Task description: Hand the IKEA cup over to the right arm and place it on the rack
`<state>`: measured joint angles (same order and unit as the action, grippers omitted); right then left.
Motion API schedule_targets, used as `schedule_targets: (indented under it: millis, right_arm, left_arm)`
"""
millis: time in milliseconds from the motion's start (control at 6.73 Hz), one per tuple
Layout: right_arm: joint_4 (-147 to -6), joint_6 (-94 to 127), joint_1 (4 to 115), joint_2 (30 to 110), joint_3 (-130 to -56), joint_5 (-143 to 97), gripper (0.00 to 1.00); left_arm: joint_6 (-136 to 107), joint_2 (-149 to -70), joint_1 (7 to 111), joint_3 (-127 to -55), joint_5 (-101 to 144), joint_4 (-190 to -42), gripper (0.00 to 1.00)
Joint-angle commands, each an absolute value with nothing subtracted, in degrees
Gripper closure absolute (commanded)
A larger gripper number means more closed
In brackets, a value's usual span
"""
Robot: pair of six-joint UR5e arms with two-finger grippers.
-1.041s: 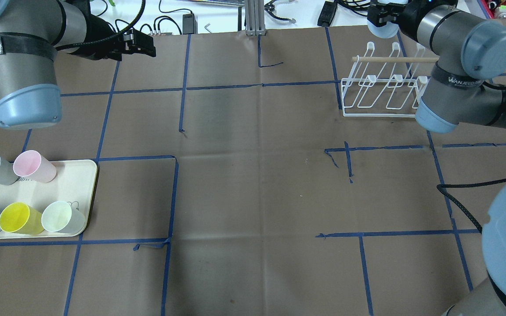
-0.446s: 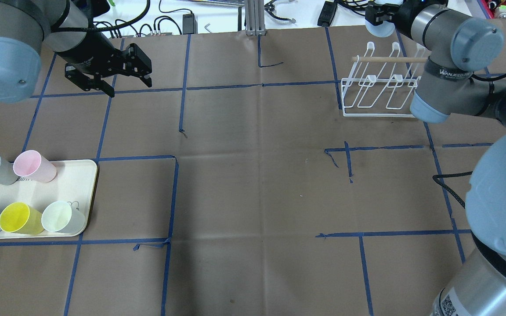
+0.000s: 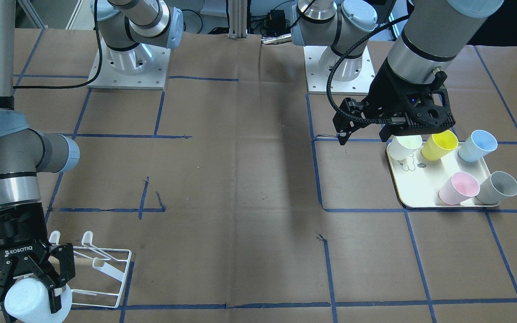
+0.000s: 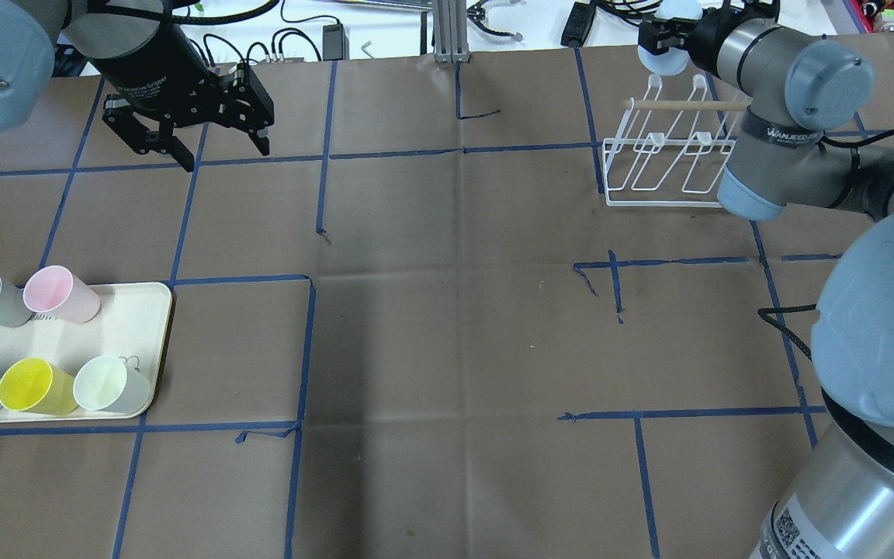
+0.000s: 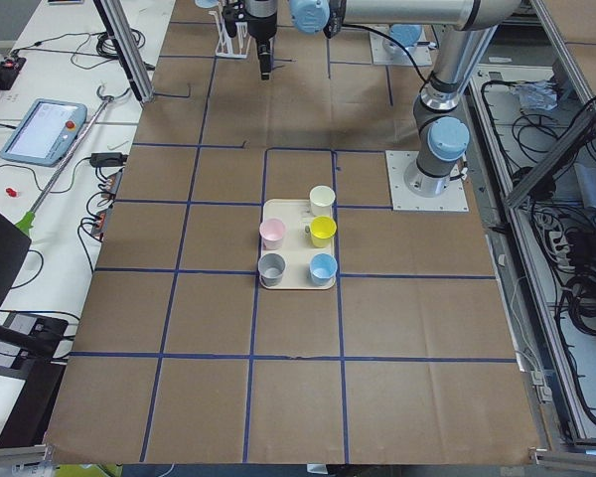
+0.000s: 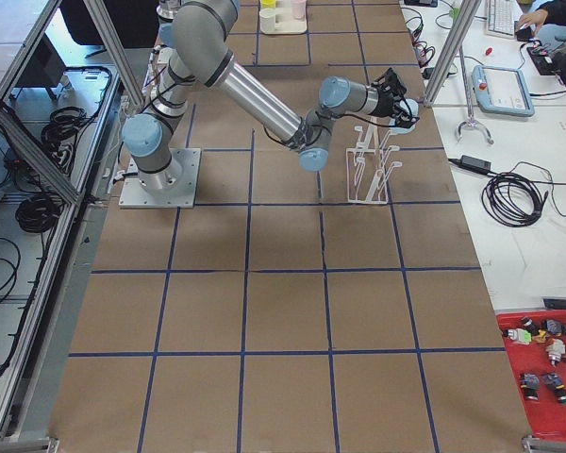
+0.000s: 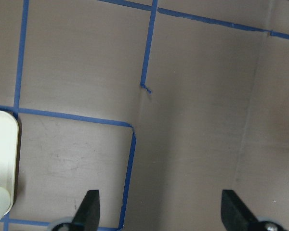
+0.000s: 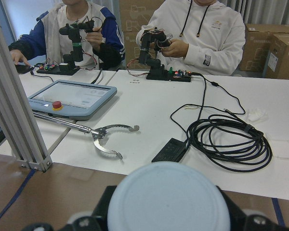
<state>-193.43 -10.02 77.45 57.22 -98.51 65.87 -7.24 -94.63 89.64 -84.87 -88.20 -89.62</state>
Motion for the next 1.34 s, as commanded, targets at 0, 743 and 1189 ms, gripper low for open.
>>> schedule_targets:
  millis: [0, 743, 1189]
  right_arm:
    - [-193.89, -10.02, 77.52, 56.34, -99.66, 65.83, 0.89]
    - [-193.89, -10.11, 77.52, 56.07, -101.34, 65.66, 0.47]
    - [-193.8, -9.49, 77.61, 56.16, -101.25, 65.57, 0.0]
  left_arm:
    - [-6.69, -92.47, 91.14, -87.52, -91.4, -90.09, 0.12]
    - [9.0, -89.84, 82.05, -90.96, -91.41, -88.86, 0.16]
    - [17.98, -83.25, 70.26, -100.26, -91.4, -88.33, 0.01]
